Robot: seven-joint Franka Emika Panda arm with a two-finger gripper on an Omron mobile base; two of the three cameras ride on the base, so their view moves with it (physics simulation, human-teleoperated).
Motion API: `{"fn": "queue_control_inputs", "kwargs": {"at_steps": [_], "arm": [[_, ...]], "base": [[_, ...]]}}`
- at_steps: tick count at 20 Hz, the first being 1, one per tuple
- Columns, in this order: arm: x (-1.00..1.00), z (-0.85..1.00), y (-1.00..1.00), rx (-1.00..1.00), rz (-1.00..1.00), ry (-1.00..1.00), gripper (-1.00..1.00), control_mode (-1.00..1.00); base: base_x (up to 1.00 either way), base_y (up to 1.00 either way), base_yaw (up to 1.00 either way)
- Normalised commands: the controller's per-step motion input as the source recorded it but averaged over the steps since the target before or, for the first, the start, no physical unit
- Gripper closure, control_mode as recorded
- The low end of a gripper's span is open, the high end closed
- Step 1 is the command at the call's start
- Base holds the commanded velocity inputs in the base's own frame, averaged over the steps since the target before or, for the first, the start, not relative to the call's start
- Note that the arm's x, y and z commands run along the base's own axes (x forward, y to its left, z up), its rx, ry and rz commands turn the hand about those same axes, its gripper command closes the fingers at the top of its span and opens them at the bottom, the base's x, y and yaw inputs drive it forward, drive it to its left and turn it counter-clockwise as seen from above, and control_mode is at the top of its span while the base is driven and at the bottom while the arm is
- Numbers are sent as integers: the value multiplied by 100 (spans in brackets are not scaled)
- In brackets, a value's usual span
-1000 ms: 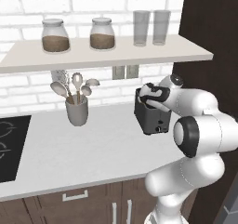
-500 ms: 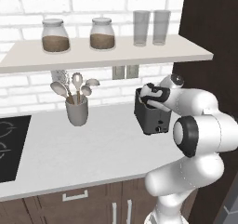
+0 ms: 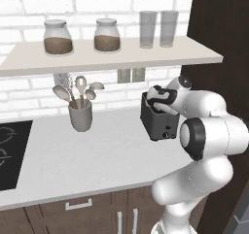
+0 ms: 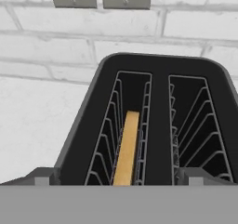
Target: Start the toaster. Once the lever pops up, take the bread to the plate on the dining counter.
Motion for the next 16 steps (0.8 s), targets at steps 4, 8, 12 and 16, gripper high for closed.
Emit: {"fn": "queue_control_inputs", "kwargs": {"at_steps": [4,8,12,16], "arm": [[0,0,0,0,0,0,-100,-100],[0,0,0,0,0,0,-100,-100],[0,0,0,0,0,0,-100,-100],[0,0,0,0,0,0,-100,-100]], "base": [[0,0,0],[0,0,0],[0,0,0],[0,0,0]]}}
